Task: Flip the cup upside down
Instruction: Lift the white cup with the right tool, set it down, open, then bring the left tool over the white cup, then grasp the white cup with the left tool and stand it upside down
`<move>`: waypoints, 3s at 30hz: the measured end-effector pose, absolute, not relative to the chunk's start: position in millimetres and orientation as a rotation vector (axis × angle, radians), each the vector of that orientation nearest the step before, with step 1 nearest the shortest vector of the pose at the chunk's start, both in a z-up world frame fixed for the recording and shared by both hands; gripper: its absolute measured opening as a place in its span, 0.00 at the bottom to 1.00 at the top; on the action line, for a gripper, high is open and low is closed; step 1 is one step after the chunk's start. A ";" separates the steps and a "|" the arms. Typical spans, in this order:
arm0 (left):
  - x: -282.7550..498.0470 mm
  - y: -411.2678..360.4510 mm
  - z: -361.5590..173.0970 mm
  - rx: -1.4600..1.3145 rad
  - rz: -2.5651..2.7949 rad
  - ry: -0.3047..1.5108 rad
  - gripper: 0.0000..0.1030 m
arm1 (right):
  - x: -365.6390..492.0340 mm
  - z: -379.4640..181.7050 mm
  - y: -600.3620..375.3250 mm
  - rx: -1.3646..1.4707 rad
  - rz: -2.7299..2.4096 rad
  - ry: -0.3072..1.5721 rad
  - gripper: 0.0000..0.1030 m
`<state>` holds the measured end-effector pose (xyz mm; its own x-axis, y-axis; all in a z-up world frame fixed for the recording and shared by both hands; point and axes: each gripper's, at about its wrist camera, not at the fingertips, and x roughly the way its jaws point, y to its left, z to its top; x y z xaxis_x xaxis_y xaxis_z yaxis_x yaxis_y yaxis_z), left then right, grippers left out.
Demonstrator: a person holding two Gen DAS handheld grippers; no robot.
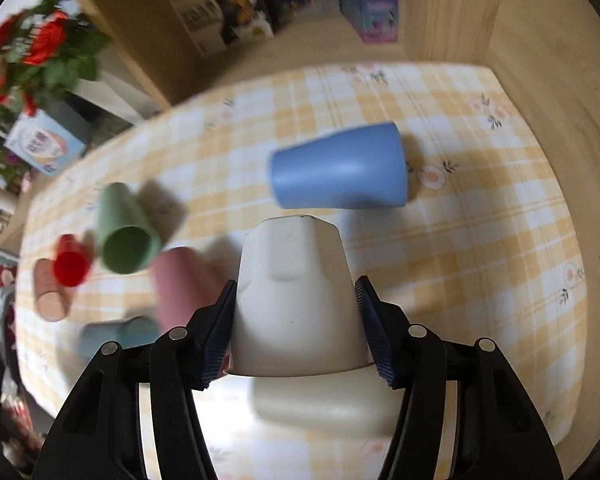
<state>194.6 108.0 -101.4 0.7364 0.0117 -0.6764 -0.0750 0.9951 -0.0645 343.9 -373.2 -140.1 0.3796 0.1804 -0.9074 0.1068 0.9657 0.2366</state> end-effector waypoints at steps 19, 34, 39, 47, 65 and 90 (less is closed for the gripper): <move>137.6 162.1 -93.8 -0.118 0.081 0.735 0.94 | 236.7 -150.9 -115.1 0.257 0.431 1.168 0.55; 132.0 184.1 -110.1 -0.163 0.105 0.778 0.94 | 237.5 -214.3 -68.5 0.197 0.395 1.292 0.56; 136.5 172.8 -114.0 -0.153 0.093 0.803 0.94 | 235.7 -206.1 -76.1 0.208 0.390 1.266 0.57; 147.5 150.0 -112.6 -0.159 0.042 0.842 0.94 | 211.4 -152.1 -121.5 0.228 0.376 1.032 0.76; 214.9 62.0 -155.9 -0.371 -0.185 1.169 0.75 | 174.9 -151.3 -260.0 0.279 0.156 0.889 0.86; 268.8 14.7 -217.6 -0.347 -0.172 1.440 0.56 | 166.4 -170.2 -305.4 0.373 0.095 0.889 0.86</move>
